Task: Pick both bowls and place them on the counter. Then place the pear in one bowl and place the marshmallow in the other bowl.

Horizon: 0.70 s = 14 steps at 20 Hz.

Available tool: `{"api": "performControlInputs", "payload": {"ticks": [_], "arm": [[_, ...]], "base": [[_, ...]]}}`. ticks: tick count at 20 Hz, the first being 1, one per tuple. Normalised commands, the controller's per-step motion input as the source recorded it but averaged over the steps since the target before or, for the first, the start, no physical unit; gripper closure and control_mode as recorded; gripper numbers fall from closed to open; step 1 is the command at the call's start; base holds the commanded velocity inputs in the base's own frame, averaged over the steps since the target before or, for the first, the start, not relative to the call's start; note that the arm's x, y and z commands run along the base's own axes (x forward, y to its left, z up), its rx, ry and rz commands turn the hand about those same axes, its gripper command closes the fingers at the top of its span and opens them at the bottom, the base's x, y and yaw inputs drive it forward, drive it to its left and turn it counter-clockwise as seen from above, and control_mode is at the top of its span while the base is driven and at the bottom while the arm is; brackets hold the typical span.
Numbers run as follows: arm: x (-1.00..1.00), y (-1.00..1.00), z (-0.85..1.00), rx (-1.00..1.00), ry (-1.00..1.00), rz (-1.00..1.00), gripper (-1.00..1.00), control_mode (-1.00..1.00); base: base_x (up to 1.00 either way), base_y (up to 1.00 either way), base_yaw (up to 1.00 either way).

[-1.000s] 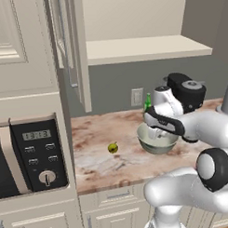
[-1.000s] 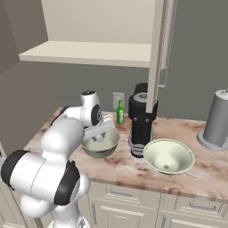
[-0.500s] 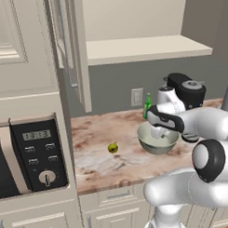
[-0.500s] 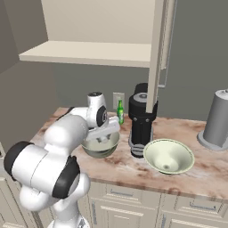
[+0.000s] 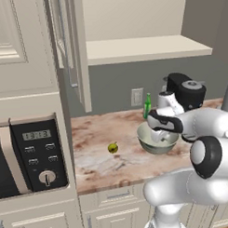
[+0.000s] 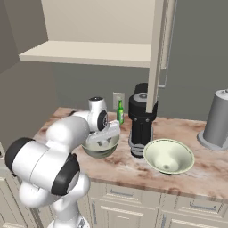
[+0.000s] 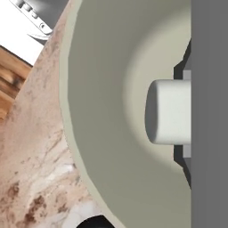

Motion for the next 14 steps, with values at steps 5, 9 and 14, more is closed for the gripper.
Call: {"api": "performControlInputs", "payload": {"ticks": [5, 9, 14], "arm": [[0.00, 0.00, -0.20, 0.00, 0.02, 0.00, -1.00, -1.00], [0.00, 0.00, -0.04, 0.00, 0.02, 0.00, -1.00, -1.00], [-0.09, 0.00, 0.01, 0.01, 0.00, 0.00, -1.00, -1.00]], "base": [[0.00, 0.00, 0.00], [0.00, 0.00, 0.00], [0.00, 0.00, 0.00]]}}
